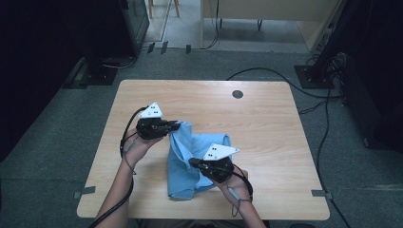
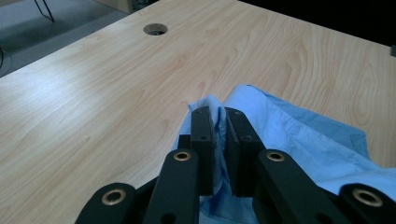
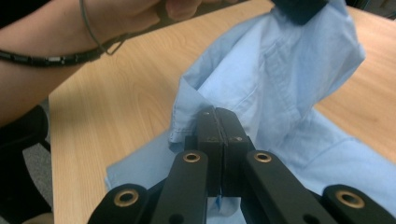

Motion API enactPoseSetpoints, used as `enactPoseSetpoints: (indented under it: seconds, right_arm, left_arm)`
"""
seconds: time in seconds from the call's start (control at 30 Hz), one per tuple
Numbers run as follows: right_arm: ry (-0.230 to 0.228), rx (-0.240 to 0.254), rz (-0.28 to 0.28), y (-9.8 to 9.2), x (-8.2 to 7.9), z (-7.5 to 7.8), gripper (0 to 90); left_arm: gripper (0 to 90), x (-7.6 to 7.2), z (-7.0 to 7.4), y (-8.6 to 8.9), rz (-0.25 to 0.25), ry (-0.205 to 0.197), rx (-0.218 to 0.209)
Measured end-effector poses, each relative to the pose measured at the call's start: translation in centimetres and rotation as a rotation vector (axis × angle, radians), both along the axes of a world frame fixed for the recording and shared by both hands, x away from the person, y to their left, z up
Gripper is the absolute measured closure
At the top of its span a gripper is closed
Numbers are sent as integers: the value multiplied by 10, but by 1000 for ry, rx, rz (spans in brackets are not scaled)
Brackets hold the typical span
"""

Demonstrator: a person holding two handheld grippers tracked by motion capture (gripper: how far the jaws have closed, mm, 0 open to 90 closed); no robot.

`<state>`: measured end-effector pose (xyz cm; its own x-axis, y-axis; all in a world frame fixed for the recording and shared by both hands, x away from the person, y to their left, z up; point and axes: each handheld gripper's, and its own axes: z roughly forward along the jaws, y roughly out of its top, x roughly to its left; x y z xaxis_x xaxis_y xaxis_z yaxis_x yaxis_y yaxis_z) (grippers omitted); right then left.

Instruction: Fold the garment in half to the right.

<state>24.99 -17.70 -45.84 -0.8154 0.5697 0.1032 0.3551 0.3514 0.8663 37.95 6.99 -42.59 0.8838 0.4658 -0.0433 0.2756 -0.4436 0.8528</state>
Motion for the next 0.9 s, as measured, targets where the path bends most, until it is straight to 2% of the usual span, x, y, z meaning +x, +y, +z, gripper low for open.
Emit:
enactPoseSetpoints:
  seconds: [0.1,0.13,0.17,0.2,0.23,0.33,0.5,0.6,0.8,0.83,0.87,0.9]
  right_arm:
    - [-3,1,-2,-2,-1,-1,896]
    - [1,2,-4,-3,-2,-1,896]
    - [-2,1,-8,-4,-3,-3,896]
    - [-2,1,-8,-4,-3,-3,896]
    - [10,-1,-17,-7,0,-9,896]
    - [16,1,-19,-8,0,-10,896]
    - [11,-9,-29,-12,2,-12,895]
    - [32,0,-42,-17,5,-18,896]
    - [44,-9,-48,-19,6,-27,895]
    - [44,-9,-48,-19,6,-27,895]
    - [48,-6,-51,-21,7,-29,895]
    - [48,-6,-51,-21,7,-29,895]
  left_arm:
    - [831,0,-1,-4,-4,2,2]
    - [830,1,-2,-7,2,-3,24]
    - [830,3,-9,-16,8,-17,78]
    - [830,3,-9,-16,8,-17,78]
    - [830,3,-9,-16,8,-17,78]
    - [830,3,-11,-19,2,-13,68]
    - [830,6,-15,-26,6,-14,89]
    - [830,7,-18,-30,-12,17,61]
    - [829,9,-24,-31,-12,30,64]
    - [829,9,-26,-31,-20,32,43]
    - [828,11,-28,-29,-27,52,4]
    - [827,11,-28,-29,-27,52,4]
